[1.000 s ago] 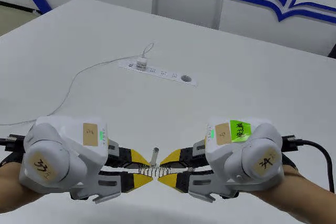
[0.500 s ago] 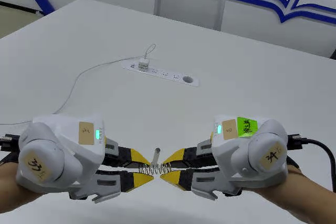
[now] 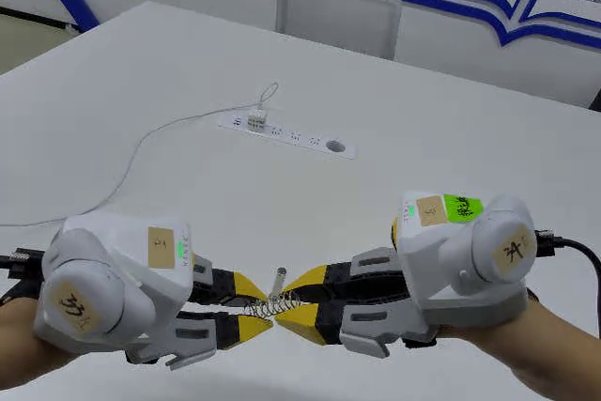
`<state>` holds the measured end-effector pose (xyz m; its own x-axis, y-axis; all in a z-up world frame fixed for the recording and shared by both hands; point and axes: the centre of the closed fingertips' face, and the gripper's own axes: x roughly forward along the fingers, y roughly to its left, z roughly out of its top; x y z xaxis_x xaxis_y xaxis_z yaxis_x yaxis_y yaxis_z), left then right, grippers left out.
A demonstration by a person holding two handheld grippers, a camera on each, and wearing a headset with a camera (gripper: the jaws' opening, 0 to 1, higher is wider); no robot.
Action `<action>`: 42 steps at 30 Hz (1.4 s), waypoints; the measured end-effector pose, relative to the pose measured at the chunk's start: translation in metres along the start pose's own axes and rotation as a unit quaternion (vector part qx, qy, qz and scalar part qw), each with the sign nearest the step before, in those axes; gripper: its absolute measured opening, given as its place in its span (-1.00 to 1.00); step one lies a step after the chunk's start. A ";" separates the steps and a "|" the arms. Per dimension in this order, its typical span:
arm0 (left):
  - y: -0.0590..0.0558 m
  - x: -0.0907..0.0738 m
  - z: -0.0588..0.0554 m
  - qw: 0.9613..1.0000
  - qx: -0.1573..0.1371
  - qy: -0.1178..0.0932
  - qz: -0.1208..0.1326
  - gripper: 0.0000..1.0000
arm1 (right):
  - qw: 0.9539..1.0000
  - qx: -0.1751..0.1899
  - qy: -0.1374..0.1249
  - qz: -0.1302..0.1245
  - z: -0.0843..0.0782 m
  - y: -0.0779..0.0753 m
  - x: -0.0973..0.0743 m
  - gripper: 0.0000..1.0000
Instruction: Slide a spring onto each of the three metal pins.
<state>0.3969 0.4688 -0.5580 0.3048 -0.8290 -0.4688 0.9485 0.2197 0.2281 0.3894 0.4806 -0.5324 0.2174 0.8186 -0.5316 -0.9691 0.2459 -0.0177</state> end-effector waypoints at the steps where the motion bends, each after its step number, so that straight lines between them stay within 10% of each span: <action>1: 0.000 0.000 0.000 1.000 -0.001 0.000 0.001 -0.80 | 1.000 0.002 -0.004 0.001 0.002 0.001 0.001 -0.76; 25: 0.000 -0.007 -0.006 0.998 -0.063 -0.013 0.004 -0.74 | 1.000 0.018 -0.023 -0.003 0.019 0.003 0.013 -0.78; 42: 0.022 -0.015 -0.028 0.995 -0.082 -0.004 0.054 0.09 | 0.999 0.022 -0.005 -0.029 0.015 -0.030 0.008 -0.78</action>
<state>0.4153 0.5002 -0.5694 0.4061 -0.7997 -0.4422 0.9115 0.3887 0.1342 0.4220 0.4878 -0.5238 0.2748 0.8072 -0.5224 -0.9488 0.3156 -0.0114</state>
